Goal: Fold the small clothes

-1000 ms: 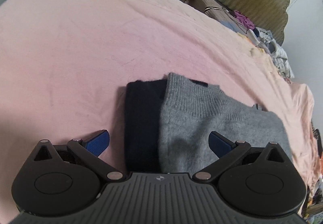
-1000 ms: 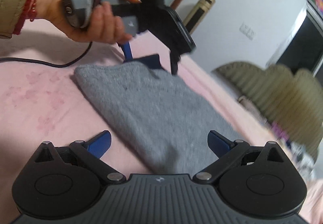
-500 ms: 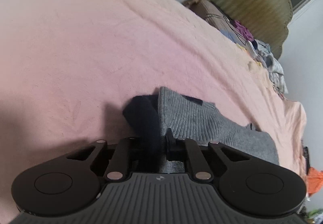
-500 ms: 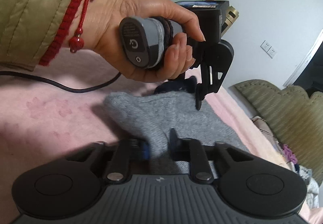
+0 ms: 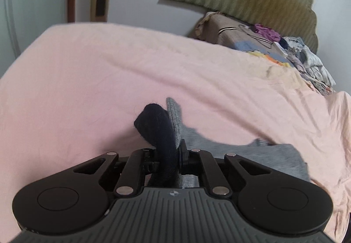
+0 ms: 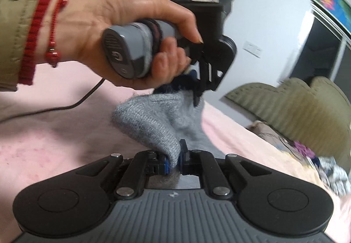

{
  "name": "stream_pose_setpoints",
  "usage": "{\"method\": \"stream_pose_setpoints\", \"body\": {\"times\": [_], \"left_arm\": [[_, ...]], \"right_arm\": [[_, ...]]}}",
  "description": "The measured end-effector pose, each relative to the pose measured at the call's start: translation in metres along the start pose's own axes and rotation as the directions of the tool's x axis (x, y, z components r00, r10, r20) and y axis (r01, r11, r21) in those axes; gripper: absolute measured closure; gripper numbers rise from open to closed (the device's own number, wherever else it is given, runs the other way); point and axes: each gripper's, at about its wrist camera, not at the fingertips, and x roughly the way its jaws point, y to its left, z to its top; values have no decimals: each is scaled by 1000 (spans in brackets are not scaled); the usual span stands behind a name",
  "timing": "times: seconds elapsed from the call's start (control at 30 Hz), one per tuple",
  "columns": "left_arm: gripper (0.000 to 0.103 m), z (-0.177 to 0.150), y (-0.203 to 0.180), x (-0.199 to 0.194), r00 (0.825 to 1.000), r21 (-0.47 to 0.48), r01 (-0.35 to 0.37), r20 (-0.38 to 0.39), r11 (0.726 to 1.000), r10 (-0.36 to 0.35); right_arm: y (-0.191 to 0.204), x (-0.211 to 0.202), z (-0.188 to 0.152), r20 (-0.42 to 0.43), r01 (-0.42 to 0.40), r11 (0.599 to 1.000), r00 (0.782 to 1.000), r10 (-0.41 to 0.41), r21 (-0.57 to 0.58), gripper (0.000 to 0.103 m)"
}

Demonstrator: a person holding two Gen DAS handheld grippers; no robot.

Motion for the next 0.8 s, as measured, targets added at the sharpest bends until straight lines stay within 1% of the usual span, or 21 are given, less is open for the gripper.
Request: {"method": "stream_pose_setpoints", "body": {"times": [0.1,0.23,0.4,0.5,0.63,0.8], "left_arm": [[91,1,-36,-9,1000,37,1,16,999,-1],[91,2,-80,-16,999,87,20,33,996,-23],[91,-5,-134,-12,998,176,7,60,984,-18],[91,-11,-162,-2,998,208,30,41,978,-40],[91,-21,-196,17,999,257,42,19,965,-48],[91,-41,-237,46,998,312,64,-27,948,-59]], "right_arm": [[-26,-15,-9,4,31,997,1000,-31,66,94],[-54,-37,-21,0,67,988,998,-68,138,94],[-86,-57,-41,-19,113,972,994,-112,206,94],[-107,-63,-55,-43,130,958,991,-123,256,94],[-127,-75,-74,-81,157,933,987,-138,323,94],[-157,-82,-100,-133,157,885,985,-109,438,94]]}}
